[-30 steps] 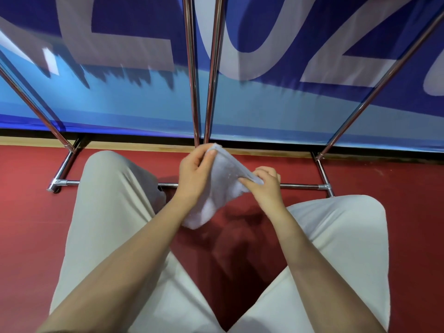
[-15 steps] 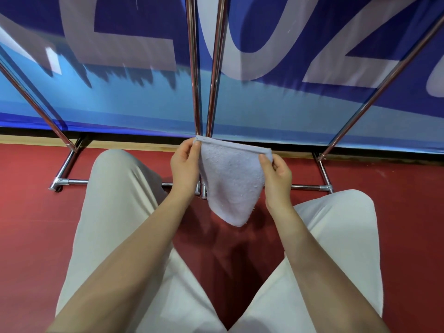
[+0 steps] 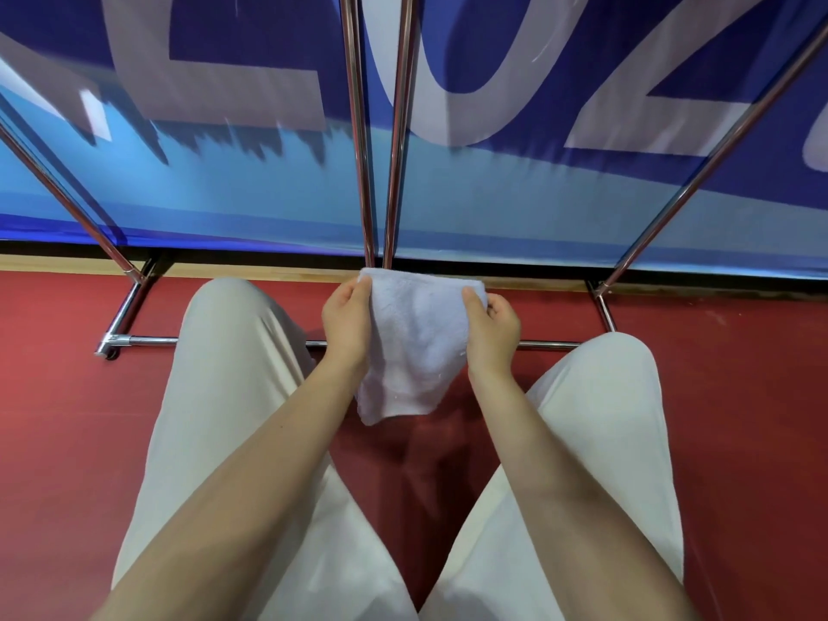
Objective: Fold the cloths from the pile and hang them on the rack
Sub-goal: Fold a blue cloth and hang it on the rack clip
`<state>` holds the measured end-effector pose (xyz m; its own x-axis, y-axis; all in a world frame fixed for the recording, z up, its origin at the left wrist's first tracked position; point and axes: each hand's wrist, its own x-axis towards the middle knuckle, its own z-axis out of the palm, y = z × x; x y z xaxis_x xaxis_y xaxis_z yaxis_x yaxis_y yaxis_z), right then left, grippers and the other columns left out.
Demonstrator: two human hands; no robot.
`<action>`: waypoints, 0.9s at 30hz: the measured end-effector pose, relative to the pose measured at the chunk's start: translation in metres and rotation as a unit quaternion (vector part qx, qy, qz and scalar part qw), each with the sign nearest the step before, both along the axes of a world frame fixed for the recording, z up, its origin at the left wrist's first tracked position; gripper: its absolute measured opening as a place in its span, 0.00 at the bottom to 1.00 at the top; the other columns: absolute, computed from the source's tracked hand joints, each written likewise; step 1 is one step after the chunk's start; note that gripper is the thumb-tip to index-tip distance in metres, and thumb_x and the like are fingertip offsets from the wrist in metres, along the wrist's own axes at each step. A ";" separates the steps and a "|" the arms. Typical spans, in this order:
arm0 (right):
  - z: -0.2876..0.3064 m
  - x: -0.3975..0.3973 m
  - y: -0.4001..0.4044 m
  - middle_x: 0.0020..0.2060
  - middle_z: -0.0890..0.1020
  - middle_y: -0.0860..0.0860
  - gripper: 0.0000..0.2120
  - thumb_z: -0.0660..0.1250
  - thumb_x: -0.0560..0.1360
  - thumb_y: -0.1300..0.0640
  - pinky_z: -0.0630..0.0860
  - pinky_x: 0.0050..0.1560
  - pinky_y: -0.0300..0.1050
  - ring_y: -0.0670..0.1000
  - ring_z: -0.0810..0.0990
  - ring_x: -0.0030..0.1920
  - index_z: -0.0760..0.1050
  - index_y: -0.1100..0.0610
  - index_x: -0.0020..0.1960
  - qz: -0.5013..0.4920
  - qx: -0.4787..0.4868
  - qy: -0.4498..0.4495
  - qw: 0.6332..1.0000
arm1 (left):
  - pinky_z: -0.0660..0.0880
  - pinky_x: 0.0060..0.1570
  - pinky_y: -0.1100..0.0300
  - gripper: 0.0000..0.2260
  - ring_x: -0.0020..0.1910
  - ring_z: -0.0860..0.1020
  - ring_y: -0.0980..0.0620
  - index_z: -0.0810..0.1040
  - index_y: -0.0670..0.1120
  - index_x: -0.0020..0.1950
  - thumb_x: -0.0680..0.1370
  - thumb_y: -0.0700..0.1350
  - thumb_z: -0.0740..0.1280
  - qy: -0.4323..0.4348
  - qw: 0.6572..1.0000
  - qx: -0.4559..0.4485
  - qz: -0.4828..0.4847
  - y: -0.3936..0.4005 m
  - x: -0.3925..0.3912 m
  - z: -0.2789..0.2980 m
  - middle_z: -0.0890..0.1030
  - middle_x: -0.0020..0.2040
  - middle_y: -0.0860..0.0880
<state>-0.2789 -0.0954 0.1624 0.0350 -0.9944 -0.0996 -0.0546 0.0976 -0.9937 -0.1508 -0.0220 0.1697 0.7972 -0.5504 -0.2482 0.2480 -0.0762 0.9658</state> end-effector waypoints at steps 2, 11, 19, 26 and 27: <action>-0.003 0.005 0.002 0.26 0.64 0.45 0.19 0.69 0.74 0.56 0.60 0.27 0.35 0.43 0.61 0.27 0.62 0.54 0.31 -0.004 0.015 0.014 1.000 | 0.68 0.40 0.59 0.17 0.36 0.68 0.53 0.72 0.51 0.29 0.79 0.46 0.63 0.023 1.000 0.001 0.000 0.000 -0.002 -0.001 0.71 0.32 0.51; -0.005 0.020 0.011 0.28 0.73 0.45 0.12 0.69 0.74 0.56 0.70 0.39 0.42 0.46 0.70 0.33 0.71 0.53 0.33 0.008 0.101 -0.036 0.994 | 0.73 0.47 0.69 0.09 0.43 0.77 0.62 0.81 0.44 0.54 0.80 0.42 0.61 -0.066 0.998 0.002 -0.017 -0.002 -0.024 -0.007 0.82 0.47 0.52; 0.001 0.017 0.022 0.31 0.75 0.50 0.09 0.69 0.74 0.58 0.70 0.37 0.39 0.46 0.71 0.34 0.75 0.61 0.37 0.065 0.071 -0.036 0.995 | 0.71 0.39 0.76 0.09 0.39 0.78 0.68 0.80 0.47 0.53 0.81 0.41 0.61 -0.054 0.998 -0.024 -0.021 0.000 -0.041 -0.004 0.83 0.45 0.54; 0.008 0.013 0.032 0.32 0.79 0.49 0.11 0.64 0.78 0.59 0.72 0.36 0.36 0.44 0.76 0.34 0.79 0.62 0.40 0.142 0.028 -0.035 0.989 | 0.73 0.37 0.71 0.08 0.35 0.78 0.65 0.79 0.44 0.51 0.81 0.40 0.60 0.004 0.998 -0.066 -0.016 0.000 -0.048 0.004 0.81 0.42 0.51; 0.009 0.011 0.032 0.33 0.81 0.48 0.11 0.62 0.79 0.61 0.74 0.37 0.37 0.45 0.78 0.35 0.80 0.58 0.41 0.163 0.025 -0.036 0.986 | 0.74 0.36 0.71 0.07 0.34 0.78 0.64 0.78 0.42 0.51 0.82 0.39 0.60 0.023 0.996 -0.079 -0.015 0.000 -0.047 0.006 0.81 0.41 0.50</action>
